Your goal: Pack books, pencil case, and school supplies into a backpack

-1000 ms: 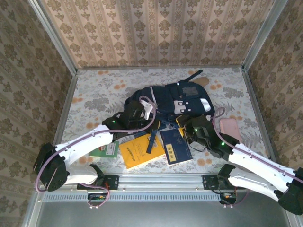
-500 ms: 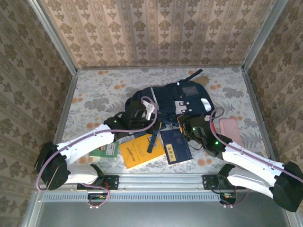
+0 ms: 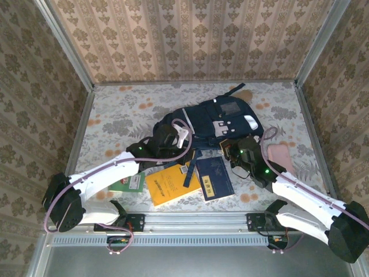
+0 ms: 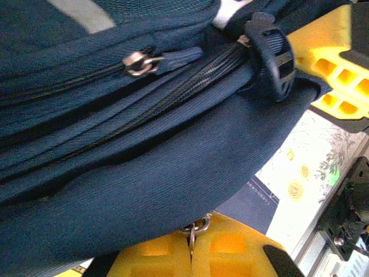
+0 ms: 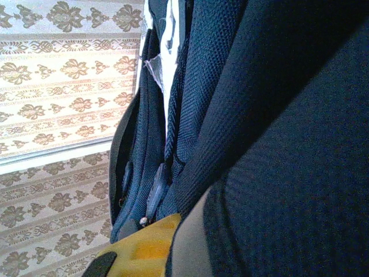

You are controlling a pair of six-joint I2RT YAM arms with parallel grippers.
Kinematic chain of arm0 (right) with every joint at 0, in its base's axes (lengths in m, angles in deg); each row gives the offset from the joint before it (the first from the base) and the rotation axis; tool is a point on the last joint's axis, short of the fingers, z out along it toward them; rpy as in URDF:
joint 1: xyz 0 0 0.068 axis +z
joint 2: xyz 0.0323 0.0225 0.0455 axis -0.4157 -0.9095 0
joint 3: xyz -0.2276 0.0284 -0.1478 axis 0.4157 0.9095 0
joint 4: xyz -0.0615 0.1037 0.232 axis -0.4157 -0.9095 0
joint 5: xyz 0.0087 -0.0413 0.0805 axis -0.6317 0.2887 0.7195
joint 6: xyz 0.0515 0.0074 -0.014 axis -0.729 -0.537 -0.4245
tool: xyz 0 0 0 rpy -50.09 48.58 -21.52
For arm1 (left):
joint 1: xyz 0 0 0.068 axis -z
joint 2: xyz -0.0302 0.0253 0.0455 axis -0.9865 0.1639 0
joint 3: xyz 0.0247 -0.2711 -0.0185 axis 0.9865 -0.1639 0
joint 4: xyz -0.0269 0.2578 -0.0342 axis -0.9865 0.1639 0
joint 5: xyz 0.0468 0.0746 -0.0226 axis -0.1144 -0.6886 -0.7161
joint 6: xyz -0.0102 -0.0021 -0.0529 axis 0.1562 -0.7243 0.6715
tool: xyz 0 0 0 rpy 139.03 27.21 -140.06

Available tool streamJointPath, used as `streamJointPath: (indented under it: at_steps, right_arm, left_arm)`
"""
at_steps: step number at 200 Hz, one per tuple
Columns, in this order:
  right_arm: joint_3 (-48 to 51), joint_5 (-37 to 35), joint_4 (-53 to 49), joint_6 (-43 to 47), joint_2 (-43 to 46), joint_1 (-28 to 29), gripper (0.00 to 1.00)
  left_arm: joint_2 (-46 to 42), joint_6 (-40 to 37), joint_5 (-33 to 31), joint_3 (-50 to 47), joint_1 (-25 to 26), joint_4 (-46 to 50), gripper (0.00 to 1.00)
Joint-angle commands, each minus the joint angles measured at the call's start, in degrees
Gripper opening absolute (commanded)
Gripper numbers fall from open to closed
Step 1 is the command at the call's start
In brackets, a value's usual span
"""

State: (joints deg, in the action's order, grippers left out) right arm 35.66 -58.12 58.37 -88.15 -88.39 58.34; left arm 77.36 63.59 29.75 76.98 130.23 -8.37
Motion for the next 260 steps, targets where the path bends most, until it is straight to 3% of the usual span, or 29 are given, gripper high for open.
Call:
streamJointPath:
  at_steps: [1, 85, 140, 168, 201, 217, 225, 233, 260]
  right_arm:
    - [-1.1, -2.2, -2.5, 1.7, 1.3, -3.4, 0.00]
    - [-1.2, 5.7, -1.4, 1.9, 0.1, -8.7, 0.00]
    - [-2.6, 16.2, -0.9, 4.3, -3.8, -15.7, 0.00]
    - [-5.7, 22.3, -2.1, 9.1, -7.5, -19.7, 0.00]
    - [-16.6, 23.7, -15.4, 21.8, -13.7, -21.5, 0.00]
    - [-23.2, 20.5, -24.8, 26.6, -17.9, -21.4, 0.35]
    - [-26.4, 18.3, -29.3, 28.3, -19.9, -21.5, 0.48]
    - [-28.9, 17.5, -31.9, 29.9, -21.1, -21.6, 0.55]
    - [-34.8, 10.9, -43.9, 31.5, -20.9, -21.0, 0.65]
  left_arm:
    - [-2.7, -0.8, -1.7, 0.3, -2.5, 2.7, 0.00]
    - [-6.9, -1.4, -5.6, -5.0, -9.5, 6.6, 0.00]
    - [-6.9, 0.4, -3.6, -8.5, -15.9, 5.2, 0.00]
    - [-6.2, 0.1, -3.2, -8.7, -17.7, 5.4, 0.00]
    - [-7.3, 0.3, 2.1, -8.7, -16.7, 1.5, 0.00]
    - [-7.3, 0.4, 5.0, -7.8, -14.4, -1.2, 0.00]
    - [-7.0, 0.2, 5.3, -7.1, -12.9, -2.1, 0.00]
    - [-6.5, 0.1, 5.3, -6.6, -11.3, -3.1, 0.00]
    - [-4.1, 2.8, 5.3, -5.3, -8.4, -6.5, 0.00]
